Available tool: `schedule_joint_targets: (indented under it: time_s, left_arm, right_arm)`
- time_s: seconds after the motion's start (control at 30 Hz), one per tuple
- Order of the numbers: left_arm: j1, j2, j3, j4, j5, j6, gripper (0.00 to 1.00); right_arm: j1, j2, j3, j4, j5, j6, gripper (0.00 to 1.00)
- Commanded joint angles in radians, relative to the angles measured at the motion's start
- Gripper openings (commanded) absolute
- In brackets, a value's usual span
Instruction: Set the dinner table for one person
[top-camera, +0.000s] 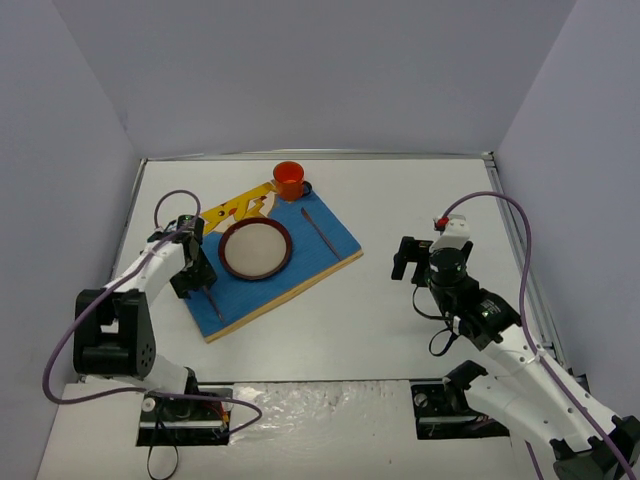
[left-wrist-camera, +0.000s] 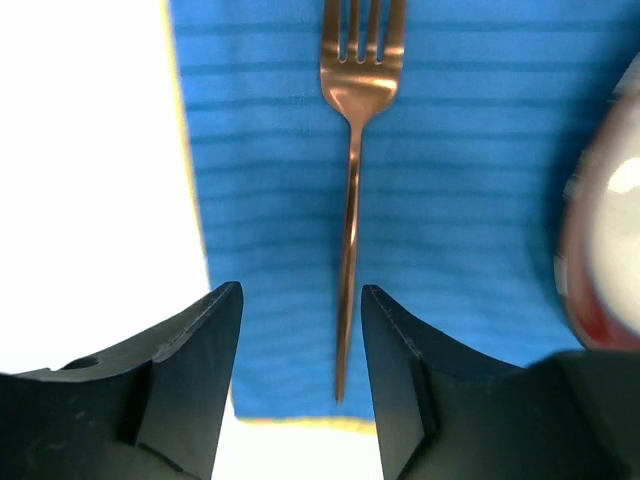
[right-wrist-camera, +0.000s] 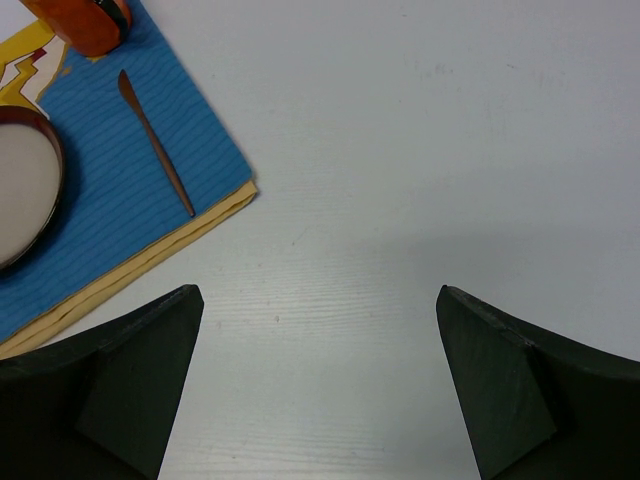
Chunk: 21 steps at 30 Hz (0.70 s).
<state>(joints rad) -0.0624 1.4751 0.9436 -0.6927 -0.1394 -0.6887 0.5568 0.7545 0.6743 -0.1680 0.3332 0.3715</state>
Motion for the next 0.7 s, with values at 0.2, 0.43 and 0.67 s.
schedule_joint_targets:
  time_s: [0.2, 0.43, 0.67]
  left_arm:
    - [0.004, -0.421, 0.210, -0.180, -0.089, 0.105, 0.73]
    - [0.004, -0.711, 0.245, -0.114, -0.166, 0.254, 0.93]
    - [0.003, -0.928, 0.194, 0.002, -0.220, 0.362, 0.97]
  right_arm:
    - [-0.005, -0.119, 0.072, 0.058, 0.078, -0.018, 1.00]
    - [-0.004, -0.181, 0.137, 0.032, 0.223, -0.084, 1.00]
    - [-0.005, -0.213, 0.171, 0.028, 0.290, -0.156, 1.00]
